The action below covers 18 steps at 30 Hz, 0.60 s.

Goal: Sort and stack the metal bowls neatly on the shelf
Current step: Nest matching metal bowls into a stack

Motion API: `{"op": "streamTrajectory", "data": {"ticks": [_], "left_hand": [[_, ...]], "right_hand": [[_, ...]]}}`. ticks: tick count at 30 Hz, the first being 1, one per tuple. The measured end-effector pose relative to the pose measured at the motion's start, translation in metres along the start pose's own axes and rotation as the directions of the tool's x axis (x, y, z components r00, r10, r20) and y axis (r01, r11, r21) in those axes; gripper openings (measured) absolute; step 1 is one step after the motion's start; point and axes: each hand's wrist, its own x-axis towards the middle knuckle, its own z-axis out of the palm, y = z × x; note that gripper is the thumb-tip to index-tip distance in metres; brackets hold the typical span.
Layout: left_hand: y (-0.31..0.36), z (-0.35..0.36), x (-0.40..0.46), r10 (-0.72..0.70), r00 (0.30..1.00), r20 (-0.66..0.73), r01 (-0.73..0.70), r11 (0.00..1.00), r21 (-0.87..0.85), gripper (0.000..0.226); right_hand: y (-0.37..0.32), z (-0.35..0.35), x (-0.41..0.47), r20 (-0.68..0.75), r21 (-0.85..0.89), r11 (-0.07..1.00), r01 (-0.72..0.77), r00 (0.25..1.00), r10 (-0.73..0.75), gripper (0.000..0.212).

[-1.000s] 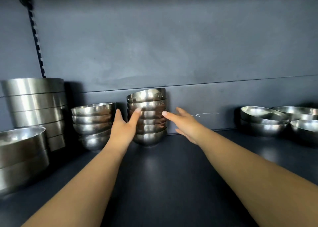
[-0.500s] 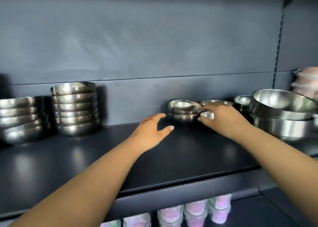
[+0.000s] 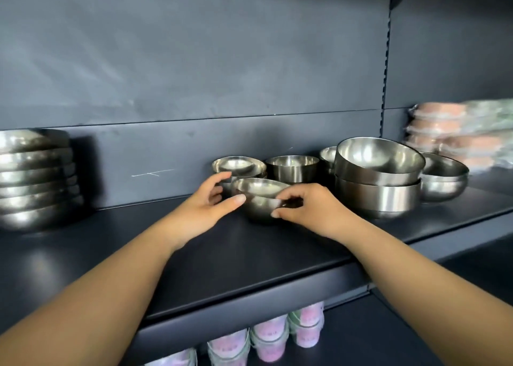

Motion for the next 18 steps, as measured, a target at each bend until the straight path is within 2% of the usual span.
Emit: {"op": "streamTrajectory", "data": {"ticks": [3, 5, 7, 10, 11, 13, 15, 16, 18], "left_hand": [[-0.001, -0.007, -0.006, 0.052, 0.997, 0.057, -0.061, 0.983, 0.172, 0.022], [-0.002, -0.019, -0.01, 0.081, 0.997, 0.004, -0.08, 0.978, 0.19, 0.015], [-0.005, -0.036, -0.014, 0.102, 0.99, -0.1, -0.086, 0.985, 0.151, 0.009], [-0.011, -0.059, -0.021, 0.1, 0.986, -0.135, -0.074, 0.981, 0.181, 0.023], [-0.013, -0.065, -0.024, 0.09, 0.985, -0.148, -0.058, 0.977, 0.203, 0.028], [-0.017, -0.079, -0.031, 0.092, 0.982, -0.167, -0.053, 0.973, 0.227, 0.033], [-0.021, -0.091, -0.038, 0.088, 0.993, -0.082, -0.064, 0.963, 0.261, 0.03], [-0.022, -0.095, -0.04, 0.073, 0.997, -0.037, -0.061, 0.96, 0.274, 0.028], [-0.022, -0.096, -0.04, 0.052, 0.999, -0.001, -0.05, 0.962, 0.268, 0.026]], "right_hand": [[-0.014, -0.001, 0.002, 0.158, 0.216, 0.976, -0.011, 0.987, -0.024, 0.022], [-0.02, -0.004, 0.011, 0.175, 0.348, 0.937, -0.034, 0.984, -0.029, 0.022], [-0.02, -0.003, 0.026, 0.096, 0.483, 0.872, -0.073, 0.995, 0.03, 0.021], [-0.016, 0.012, 0.058, -0.041, 0.734, 0.657, -0.172, 0.954, 0.296, 0.021], [-0.014, 0.019, 0.069, -0.091, 0.749, 0.638, -0.181, 0.925, 0.369, 0.019], [-0.007, 0.034, 0.088, -0.167, 0.637, 0.739, -0.217, 0.898, 0.408, 0.005], [0.007, 0.046, 0.098, -0.177, 0.445, 0.856, -0.263, 0.911, 0.373, 0.033], [0.013, 0.05, 0.1, -0.151, 0.389, 0.875, -0.289, 0.917, 0.37, 0.047], [0.022, 0.055, 0.103, -0.033, 0.364, 0.872, -0.327, 0.931, 0.363, 0.06]]}}
